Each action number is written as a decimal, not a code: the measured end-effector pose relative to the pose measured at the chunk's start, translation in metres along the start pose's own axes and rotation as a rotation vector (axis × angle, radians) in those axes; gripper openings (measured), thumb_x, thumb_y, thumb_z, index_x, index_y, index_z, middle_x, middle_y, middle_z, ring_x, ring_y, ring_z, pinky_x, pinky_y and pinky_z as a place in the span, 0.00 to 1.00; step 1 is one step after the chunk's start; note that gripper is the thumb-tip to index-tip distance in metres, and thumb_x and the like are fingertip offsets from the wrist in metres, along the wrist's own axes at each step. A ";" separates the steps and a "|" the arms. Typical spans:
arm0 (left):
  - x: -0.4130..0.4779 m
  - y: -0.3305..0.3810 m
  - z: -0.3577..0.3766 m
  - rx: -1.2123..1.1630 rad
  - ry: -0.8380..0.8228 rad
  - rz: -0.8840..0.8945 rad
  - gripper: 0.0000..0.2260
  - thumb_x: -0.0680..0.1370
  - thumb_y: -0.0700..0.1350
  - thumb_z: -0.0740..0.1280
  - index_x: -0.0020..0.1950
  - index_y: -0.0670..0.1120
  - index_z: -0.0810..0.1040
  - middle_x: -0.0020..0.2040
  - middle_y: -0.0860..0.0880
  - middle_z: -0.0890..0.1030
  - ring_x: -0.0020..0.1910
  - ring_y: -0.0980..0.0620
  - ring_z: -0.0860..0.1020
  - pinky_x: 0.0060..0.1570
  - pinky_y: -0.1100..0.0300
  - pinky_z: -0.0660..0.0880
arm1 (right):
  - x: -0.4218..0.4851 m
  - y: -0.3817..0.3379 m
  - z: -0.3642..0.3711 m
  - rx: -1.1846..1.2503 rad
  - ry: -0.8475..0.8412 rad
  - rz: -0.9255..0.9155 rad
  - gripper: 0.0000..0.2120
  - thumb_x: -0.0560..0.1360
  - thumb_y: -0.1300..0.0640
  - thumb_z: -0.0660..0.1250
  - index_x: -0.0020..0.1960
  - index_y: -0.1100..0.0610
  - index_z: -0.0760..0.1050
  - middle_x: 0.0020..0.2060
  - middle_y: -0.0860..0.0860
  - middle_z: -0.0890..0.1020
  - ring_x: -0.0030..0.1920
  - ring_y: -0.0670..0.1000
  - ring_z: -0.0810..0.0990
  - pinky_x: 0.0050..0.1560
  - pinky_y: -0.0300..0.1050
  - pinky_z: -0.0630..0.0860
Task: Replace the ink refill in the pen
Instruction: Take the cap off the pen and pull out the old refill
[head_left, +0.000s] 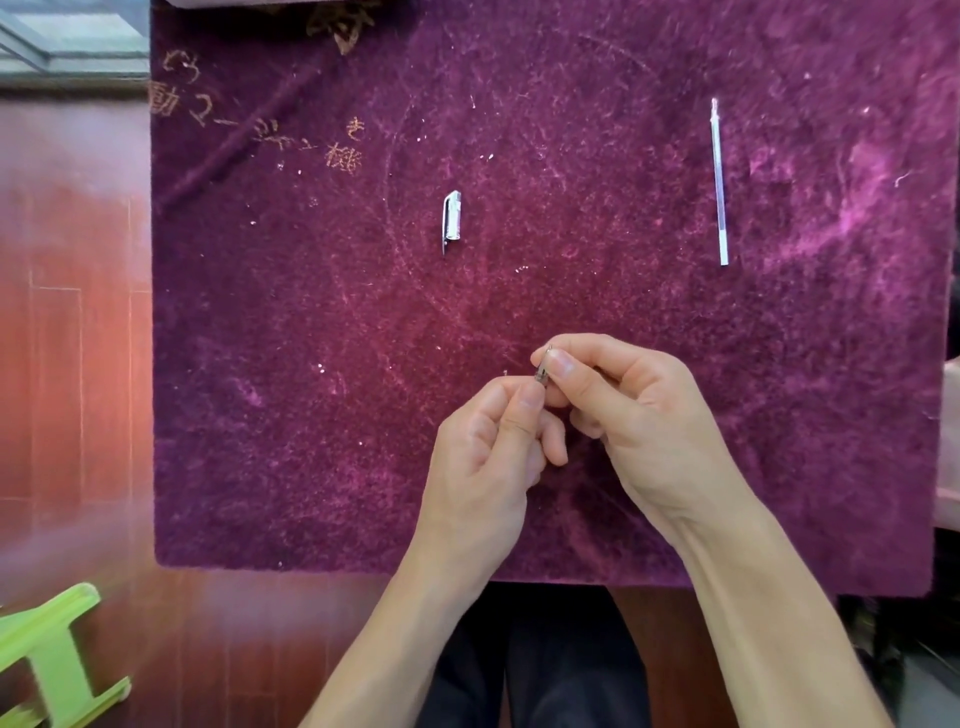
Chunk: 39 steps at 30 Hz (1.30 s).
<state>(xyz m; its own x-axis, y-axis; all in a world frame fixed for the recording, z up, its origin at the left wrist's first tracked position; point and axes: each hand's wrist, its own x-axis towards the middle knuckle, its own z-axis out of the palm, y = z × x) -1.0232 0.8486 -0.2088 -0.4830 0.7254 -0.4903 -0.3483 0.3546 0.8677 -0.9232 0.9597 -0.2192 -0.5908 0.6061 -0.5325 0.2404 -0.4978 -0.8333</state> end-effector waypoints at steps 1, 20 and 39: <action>-0.001 0.000 -0.001 -0.016 0.002 -0.005 0.16 0.86 0.46 0.58 0.48 0.39 0.80 0.26 0.55 0.75 0.25 0.56 0.65 0.25 0.60 0.62 | 0.000 0.001 0.001 0.009 -0.016 0.006 0.06 0.83 0.61 0.70 0.52 0.58 0.87 0.40 0.42 0.86 0.38 0.38 0.84 0.39 0.28 0.77; -0.006 0.003 -0.010 -0.193 -0.071 -0.042 0.19 0.86 0.47 0.57 0.44 0.38 0.79 0.23 0.56 0.73 0.23 0.58 0.63 0.24 0.64 0.62 | 0.004 -0.009 0.010 0.044 -0.106 0.062 0.08 0.73 0.48 0.80 0.47 0.51 0.88 0.38 0.46 0.86 0.39 0.41 0.84 0.36 0.30 0.76; -0.003 0.002 -0.014 -0.122 -0.018 -0.012 0.16 0.84 0.50 0.58 0.53 0.43 0.82 0.33 0.53 0.81 0.25 0.60 0.70 0.29 0.71 0.69 | 0.013 -0.017 0.002 -0.050 -0.195 0.096 0.07 0.79 0.48 0.74 0.52 0.50 0.88 0.38 0.47 0.86 0.36 0.38 0.79 0.37 0.30 0.74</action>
<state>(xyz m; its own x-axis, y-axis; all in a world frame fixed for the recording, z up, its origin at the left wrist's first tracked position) -1.0341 0.8391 -0.2070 -0.4639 0.7327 -0.4980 -0.4498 0.2894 0.8449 -0.9366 0.9749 -0.2119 -0.7001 0.4230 -0.5753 0.3379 -0.5134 -0.7888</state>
